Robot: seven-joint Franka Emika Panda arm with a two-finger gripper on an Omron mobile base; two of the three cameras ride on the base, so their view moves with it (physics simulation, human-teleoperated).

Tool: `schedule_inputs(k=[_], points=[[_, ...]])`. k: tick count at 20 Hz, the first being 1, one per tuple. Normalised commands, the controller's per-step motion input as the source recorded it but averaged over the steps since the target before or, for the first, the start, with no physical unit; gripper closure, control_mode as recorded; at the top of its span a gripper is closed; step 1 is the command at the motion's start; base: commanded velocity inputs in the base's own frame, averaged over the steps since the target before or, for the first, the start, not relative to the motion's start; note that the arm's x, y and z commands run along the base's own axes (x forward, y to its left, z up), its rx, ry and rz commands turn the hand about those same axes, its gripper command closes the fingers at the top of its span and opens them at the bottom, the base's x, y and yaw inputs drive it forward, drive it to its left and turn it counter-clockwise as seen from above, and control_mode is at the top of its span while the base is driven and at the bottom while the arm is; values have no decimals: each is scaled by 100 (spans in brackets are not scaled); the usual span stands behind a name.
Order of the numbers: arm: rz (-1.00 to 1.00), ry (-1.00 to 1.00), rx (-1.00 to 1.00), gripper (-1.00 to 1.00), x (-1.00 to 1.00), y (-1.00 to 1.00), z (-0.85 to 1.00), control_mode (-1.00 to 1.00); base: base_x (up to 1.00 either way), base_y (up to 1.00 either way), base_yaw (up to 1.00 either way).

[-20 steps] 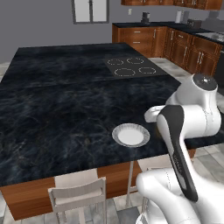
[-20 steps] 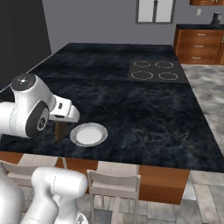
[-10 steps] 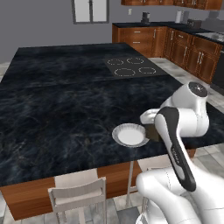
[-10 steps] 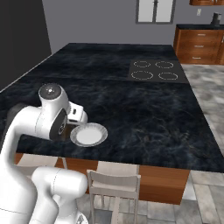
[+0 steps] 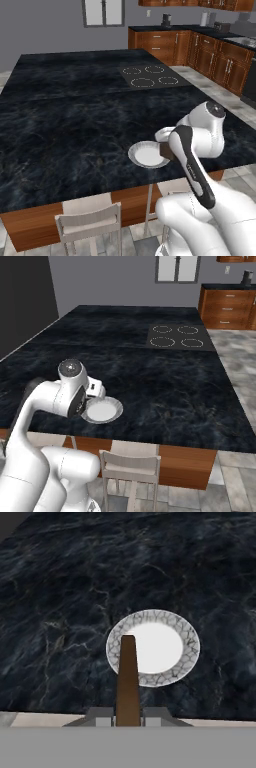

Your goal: Start the toaster. Once the lever pops up, take the bread to the plate on the dining counter.

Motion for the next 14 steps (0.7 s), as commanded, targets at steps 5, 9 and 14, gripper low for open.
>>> schedule_inputs(k=[5,9,14], points=[[-1,0,-3,100,47,3,-19,-100,0,0,0],[0,0,-3,100,30,0,-28,-100,0,0,0],[0,0,0,100,19,0,-30,-100,0,0,0]])
